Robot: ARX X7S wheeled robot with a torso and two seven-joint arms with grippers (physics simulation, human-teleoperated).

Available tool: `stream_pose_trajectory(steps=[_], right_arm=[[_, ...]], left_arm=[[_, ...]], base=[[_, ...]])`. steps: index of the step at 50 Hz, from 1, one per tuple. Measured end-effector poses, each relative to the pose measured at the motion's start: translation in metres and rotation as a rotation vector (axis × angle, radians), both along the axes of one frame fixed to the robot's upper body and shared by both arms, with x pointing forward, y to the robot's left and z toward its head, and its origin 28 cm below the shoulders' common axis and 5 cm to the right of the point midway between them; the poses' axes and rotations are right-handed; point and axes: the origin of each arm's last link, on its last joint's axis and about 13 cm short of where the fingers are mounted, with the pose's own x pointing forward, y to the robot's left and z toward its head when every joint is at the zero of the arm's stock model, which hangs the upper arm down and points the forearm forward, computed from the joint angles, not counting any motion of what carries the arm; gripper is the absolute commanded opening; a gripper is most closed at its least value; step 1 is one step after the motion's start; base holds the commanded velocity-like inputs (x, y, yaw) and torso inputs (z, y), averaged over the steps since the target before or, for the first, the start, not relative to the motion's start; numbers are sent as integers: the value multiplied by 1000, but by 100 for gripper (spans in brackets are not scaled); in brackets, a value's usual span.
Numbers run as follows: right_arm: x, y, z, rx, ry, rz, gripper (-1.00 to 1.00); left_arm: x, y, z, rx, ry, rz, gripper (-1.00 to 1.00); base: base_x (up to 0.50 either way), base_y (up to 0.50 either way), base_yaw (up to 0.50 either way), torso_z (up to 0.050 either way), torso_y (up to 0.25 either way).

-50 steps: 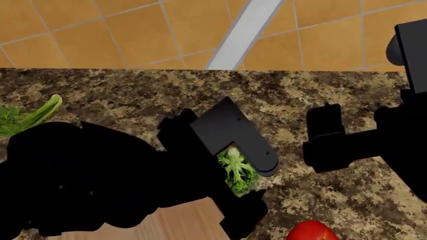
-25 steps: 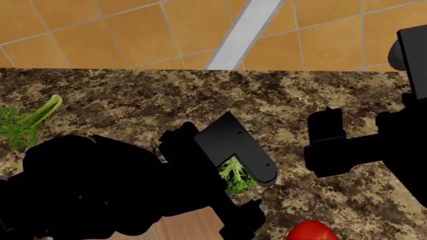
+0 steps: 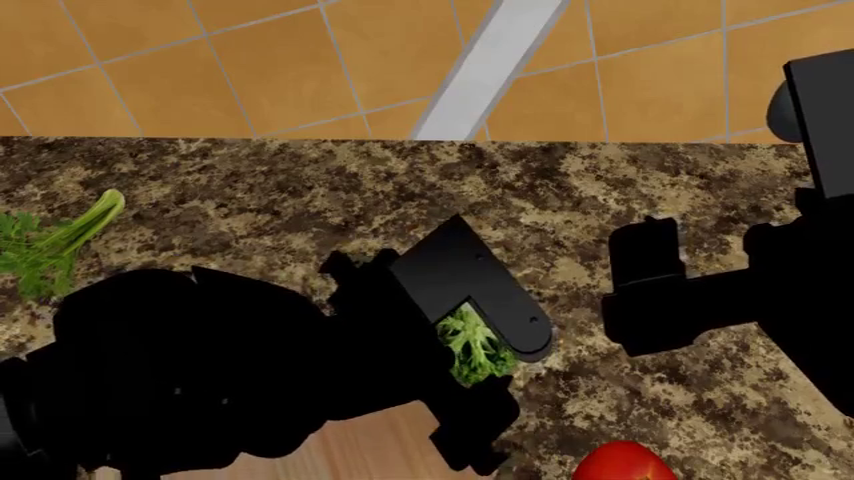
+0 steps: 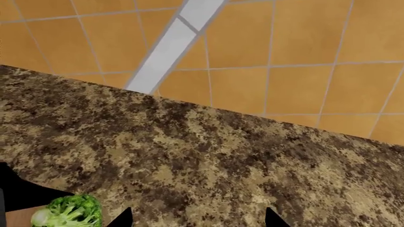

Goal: Clear the non-vegetable object off the cutting board and place the vegetables onto it.

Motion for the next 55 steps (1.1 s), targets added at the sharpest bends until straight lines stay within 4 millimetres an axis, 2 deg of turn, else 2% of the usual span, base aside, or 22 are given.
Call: stream_pose_trajectory(steps=[8, 29, 43, 55], right_arm=[[-2, 1, 1, -1, -2, 0, 100], [-7, 2, 6, -4, -18, 1, 100], [-4, 5, 13, -12, -28, 10, 100], [-4, 7, 17, -18, -34, 15, 100]], left_arm=[[-4, 2, 5, 1, -9, -7, -100], [-35, 13, 53, -69, -71, -71, -100], [-59, 40, 80, -69, -126, -122, -100], [-73, 69, 83, -29, -177, -122, -100]], base=[[0, 0, 0, 0, 0], [0, 0, 0, 0, 0], [0, 0, 0, 0, 0], [0, 0, 0, 0, 0]])
